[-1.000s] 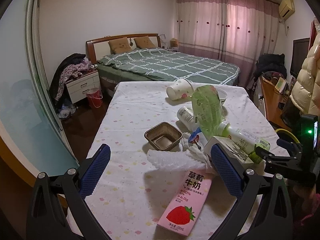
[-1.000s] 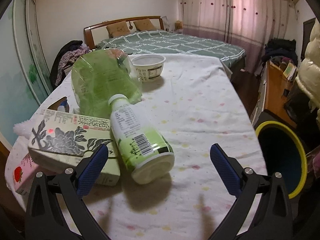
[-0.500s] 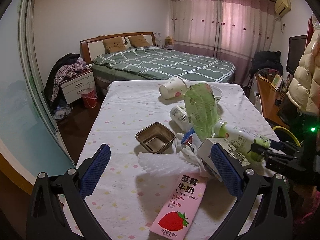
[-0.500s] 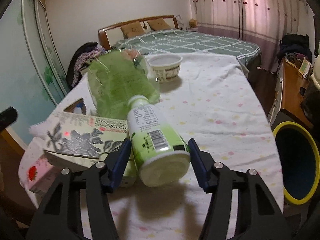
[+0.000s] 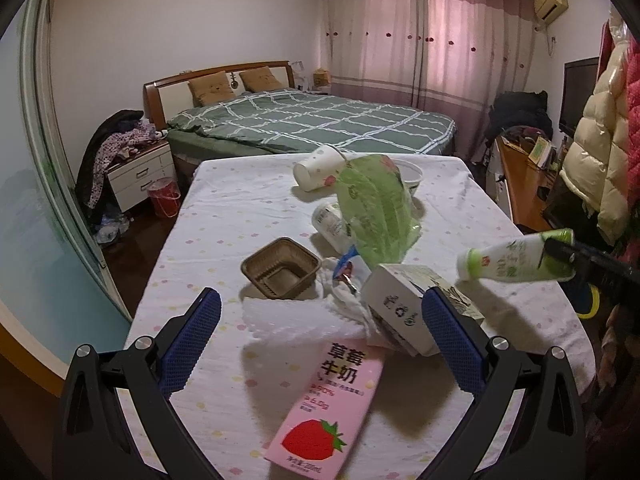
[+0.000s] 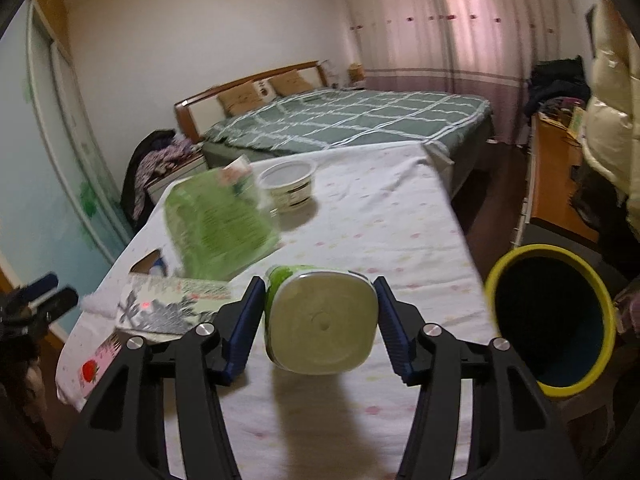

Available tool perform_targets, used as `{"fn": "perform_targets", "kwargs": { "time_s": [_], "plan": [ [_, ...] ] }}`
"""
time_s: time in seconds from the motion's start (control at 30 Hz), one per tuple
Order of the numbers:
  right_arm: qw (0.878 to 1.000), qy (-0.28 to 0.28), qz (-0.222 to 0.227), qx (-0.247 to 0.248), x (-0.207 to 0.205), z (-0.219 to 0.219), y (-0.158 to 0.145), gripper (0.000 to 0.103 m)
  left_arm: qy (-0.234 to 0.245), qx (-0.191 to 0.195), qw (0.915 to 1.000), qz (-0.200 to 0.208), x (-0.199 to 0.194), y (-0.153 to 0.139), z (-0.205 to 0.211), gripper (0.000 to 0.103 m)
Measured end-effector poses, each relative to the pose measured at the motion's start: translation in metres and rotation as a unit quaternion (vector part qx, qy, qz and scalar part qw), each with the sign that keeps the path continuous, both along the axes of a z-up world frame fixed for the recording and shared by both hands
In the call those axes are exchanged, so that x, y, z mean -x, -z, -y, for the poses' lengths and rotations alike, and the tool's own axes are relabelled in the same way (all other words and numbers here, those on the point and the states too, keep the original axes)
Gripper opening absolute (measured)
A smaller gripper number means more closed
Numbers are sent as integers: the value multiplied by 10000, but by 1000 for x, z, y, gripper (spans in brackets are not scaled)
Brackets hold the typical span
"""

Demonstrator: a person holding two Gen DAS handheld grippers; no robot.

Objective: Collect trash
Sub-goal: 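Carry the bottle with the right gripper over the yellow bin and release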

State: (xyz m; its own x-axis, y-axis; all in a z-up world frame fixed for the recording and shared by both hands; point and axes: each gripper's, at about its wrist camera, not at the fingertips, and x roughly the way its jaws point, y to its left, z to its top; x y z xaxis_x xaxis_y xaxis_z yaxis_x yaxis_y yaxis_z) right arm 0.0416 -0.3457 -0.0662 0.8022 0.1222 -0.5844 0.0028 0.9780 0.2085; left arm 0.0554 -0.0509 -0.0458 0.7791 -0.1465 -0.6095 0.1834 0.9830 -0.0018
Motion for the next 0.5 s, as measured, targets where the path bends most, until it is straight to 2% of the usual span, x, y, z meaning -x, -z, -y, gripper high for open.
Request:
{"fn": "perform_targets", "kwargs": {
  "time_s": [0.23,0.5],
  "plan": [
    [9969,783,88,-5,5,51,-5,53,137,-38,9999,-86,-5,7,14,99],
    [9784,2043,231,209,14,117,-6,53,256,-74,9995,-189,-9,13,27,99]
  ]
}}
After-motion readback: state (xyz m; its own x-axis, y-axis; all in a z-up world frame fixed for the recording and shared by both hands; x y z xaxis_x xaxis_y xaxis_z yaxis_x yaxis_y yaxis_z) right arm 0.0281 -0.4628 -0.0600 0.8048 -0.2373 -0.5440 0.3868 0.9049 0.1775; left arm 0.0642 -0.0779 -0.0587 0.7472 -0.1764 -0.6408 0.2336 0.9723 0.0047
